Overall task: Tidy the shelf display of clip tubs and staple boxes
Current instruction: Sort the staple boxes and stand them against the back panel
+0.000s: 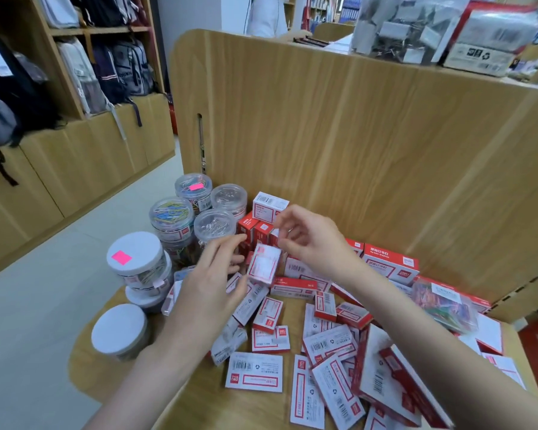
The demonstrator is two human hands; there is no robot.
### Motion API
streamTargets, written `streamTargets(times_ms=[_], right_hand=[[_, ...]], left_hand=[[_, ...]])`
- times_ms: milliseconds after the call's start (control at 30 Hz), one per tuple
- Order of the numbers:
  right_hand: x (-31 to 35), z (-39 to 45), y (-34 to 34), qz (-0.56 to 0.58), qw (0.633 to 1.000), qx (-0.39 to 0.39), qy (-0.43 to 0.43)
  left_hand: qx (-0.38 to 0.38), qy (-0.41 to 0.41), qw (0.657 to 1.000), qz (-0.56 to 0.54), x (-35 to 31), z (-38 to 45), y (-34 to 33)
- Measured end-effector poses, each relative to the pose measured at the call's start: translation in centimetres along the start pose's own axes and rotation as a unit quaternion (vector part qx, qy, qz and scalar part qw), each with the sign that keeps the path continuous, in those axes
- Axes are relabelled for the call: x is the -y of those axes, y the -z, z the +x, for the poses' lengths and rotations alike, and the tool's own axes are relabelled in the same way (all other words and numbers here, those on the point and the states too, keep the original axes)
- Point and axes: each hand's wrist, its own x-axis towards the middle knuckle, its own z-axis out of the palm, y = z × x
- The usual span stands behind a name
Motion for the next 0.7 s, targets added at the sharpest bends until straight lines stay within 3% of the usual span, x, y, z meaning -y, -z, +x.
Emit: streamTargets(times_ms=[100,233,400,467,700], right_hand=[[-0.5,-0.3,-1.5,-0.141,0.987,0.048,0.056],[-0.8,-0.1,-2.1,-0.277,0.949,0.108,0.106],[-0.6,-0.4,-1.2,-0.286,0.936,0.174,0.110],[-0.8,-0.6,-1.1,-0.288,0.938,0.156,0.116],[-0.8,-1.3,-2.9,-0.375,0.921,-0.020,0.102]], left_hand=[[0.004,-0.048,0.995,0.091,0.1,0.1,-0.4],[0.026,-0.037,0.990,0.137,0.9,-0.3,0.1],[0.024,-0.045,0.987,0.151,1.3,-0.8,1.3],[0.009,-0.030,0.986,0.164,1.4,-0.7,1.5],[0.004,-0.010,0.987,0.159,1.8,-1.8,1.7]])
